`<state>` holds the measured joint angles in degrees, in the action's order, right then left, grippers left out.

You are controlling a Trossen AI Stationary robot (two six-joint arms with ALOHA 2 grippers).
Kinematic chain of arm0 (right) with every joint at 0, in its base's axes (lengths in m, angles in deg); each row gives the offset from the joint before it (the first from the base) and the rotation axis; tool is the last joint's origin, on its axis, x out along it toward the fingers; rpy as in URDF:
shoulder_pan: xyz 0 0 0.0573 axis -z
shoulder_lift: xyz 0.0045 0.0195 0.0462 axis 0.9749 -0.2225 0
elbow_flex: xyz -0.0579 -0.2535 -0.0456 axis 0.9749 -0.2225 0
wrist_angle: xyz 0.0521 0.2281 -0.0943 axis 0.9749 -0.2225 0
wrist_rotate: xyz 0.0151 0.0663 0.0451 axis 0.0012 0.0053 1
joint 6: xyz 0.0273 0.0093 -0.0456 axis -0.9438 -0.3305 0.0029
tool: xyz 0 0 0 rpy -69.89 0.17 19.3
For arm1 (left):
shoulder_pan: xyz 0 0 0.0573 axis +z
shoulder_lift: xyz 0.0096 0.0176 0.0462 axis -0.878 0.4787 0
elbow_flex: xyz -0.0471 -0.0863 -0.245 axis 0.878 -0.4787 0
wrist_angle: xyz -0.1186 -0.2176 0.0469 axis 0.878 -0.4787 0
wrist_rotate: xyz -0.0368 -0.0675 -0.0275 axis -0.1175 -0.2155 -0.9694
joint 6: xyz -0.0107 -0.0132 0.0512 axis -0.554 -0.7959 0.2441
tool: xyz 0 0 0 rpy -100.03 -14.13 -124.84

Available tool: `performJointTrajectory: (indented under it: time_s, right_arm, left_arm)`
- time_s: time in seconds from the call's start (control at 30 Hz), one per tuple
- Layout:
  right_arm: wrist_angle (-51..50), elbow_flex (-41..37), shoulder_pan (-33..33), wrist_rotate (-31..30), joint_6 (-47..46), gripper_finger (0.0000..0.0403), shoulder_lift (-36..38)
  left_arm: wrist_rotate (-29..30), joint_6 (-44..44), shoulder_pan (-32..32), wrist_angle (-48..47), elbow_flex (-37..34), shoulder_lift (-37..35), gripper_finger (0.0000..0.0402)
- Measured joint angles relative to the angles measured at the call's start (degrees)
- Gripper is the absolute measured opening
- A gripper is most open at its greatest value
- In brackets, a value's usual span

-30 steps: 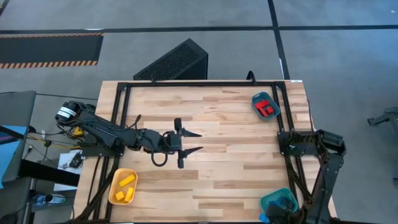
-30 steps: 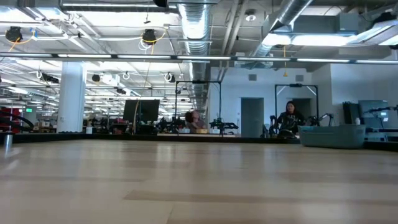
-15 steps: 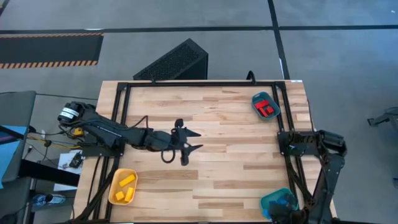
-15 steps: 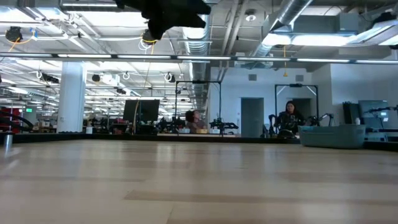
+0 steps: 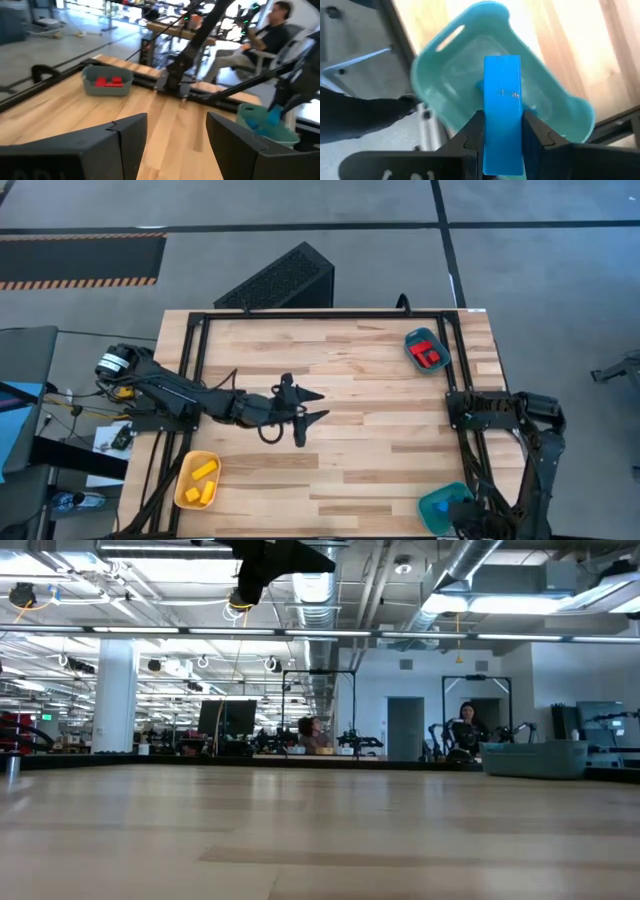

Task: Sort & place blocks by color
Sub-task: Put the blue block into the green bin, then return to Home Position

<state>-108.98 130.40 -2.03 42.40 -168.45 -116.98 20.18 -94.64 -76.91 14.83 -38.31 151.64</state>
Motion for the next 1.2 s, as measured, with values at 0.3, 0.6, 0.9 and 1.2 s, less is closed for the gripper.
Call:
performJointTrajectory:
  time_s: [0.3, 0.6, 0.9, 1.2]
  right_arm:
    - [1.7, -7.4, 1.6, 0.7, 3.1, 0.0149, -0.1]
    - [-4.9, -8.3, 1.0, -15.7, -1.8, 0.0222, 0.0]
    - [-16.3, -19.2, 7.0, -63.1, -17.7, 0.0208, 1.9]
    - [-8.9, -33.1, 19.4, -73.3, -19.9, 0.0170, 13.0]
  left_arm:
    - [7.1, 0.9, -3.7, 2.6, -0.2, 3.9, 0.0192]
    - [11.4, 4.9, -5.0, 3.6, -0.1, 0.1, 0.0192]
    - [25.8, 19.6, -11.2, 8.1, -3.0, -5.9, 0.0192]
    - [19.9, 19.9, -4.7, 28.0, -14.1, -0.9, 0.0192]
